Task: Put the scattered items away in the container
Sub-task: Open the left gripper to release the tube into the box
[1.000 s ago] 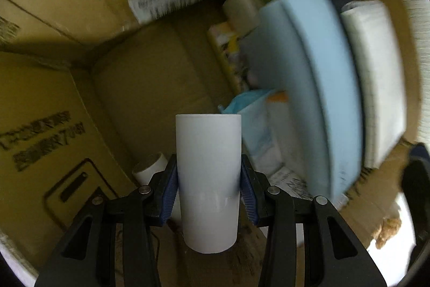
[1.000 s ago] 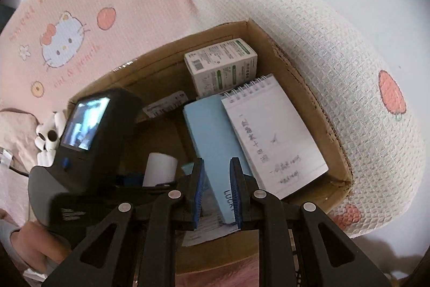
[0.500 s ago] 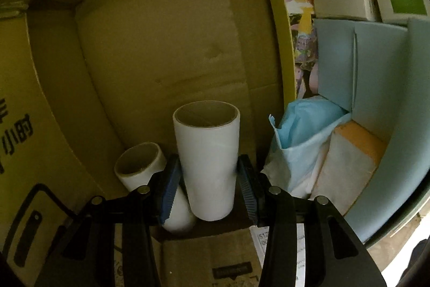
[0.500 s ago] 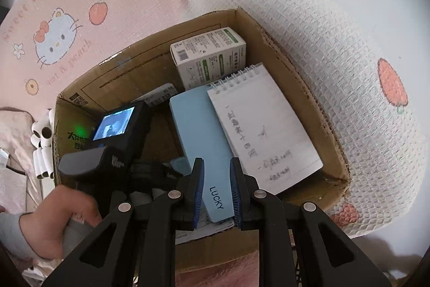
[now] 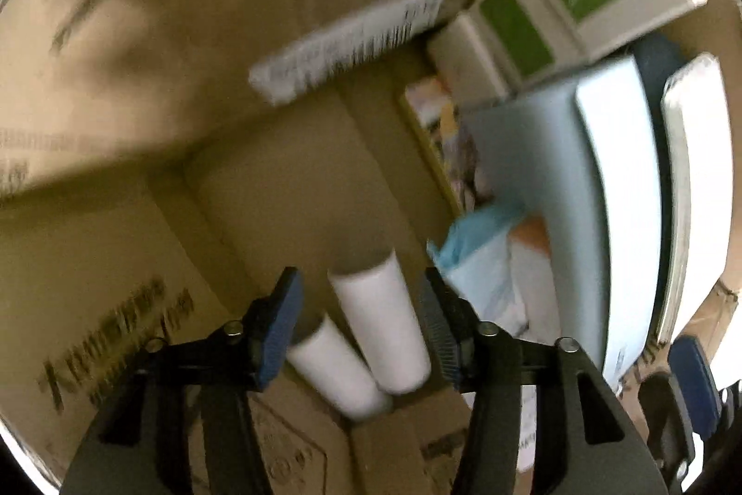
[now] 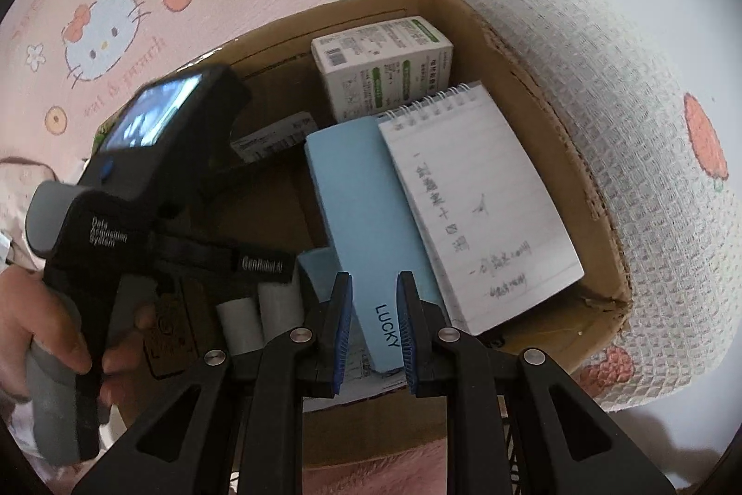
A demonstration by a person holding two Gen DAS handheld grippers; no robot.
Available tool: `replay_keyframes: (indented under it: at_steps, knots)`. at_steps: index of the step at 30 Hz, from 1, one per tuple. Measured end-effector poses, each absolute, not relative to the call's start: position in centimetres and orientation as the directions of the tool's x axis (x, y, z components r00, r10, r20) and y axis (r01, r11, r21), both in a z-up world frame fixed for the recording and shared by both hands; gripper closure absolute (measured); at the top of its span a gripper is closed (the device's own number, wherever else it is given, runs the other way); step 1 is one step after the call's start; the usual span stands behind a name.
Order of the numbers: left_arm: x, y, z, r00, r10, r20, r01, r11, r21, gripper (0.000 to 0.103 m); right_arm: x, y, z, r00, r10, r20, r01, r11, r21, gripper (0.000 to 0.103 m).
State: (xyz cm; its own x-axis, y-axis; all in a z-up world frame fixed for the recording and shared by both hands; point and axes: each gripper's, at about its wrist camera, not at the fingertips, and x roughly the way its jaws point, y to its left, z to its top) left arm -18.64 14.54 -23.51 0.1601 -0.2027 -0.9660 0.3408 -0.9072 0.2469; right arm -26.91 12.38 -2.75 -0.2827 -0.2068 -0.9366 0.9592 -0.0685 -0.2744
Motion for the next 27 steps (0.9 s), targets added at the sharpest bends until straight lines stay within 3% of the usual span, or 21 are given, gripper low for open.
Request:
replay_keyframes:
  at_steps: [1,4,6,9,15,23,27]
  knots:
    - [-18.8,14.1,-23.7,0.163,-0.186,-0.969,0.347,-0.908,0.233,0.068,-26.6,12.3,-2.8,-0.283,-0.215,-0.935,0.959,-0.062,-0.276,0.087]
    - [-18.9,13.0,-24.1,0.164,-0.099,-0.981,0.418,-0.894,0.16,0.082,-26.0,12.1,-2.6,-0.305,-0.236,-0.923,0.952,-0.036,-0.305,0.087]
    - [-19.2,13.5,-24.4,0.172,-0.138,-0.975,0.375,-0.906,0.195,0.082,-25.6,12.0,-2.6,-0.314,-0.245,-0.917,0.948,-0.018,-0.319,0.087]
    - [-19.5,13.1,-25.3,0.201,-0.08,-0.976,0.398,-0.904,0.156,0.082,-25.4,11.9,-2.6,-0.305,-0.243,-0.921,0.95,-0.005,-0.313,0.087]
    - [-19.1,12.3,-25.9,0.271,-0.137,-0.953,0.392,-0.888,0.239,0.082,-25.4,11.3,-3.1,-0.316,-0.228,-0.921,0.947,-0.01,-0.322,0.087]
    - [-17.6,10.9,-25.9,0.344,-0.116,-0.932,0.4,-0.88,0.257,0.082,-26.1,11.5,-3.7,-0.291,-0.217,-0.932,0.955,-0.004,-0.297,0.087]
    - [-17.6,11.3,-25.4,0.357,-0.173,-0.918,0.336,-0.893,0.299,0.076,-25.9,11.5,-3.9,-0.286,-0.212,-0.934,0.956,0.005,-0.294,0.087]
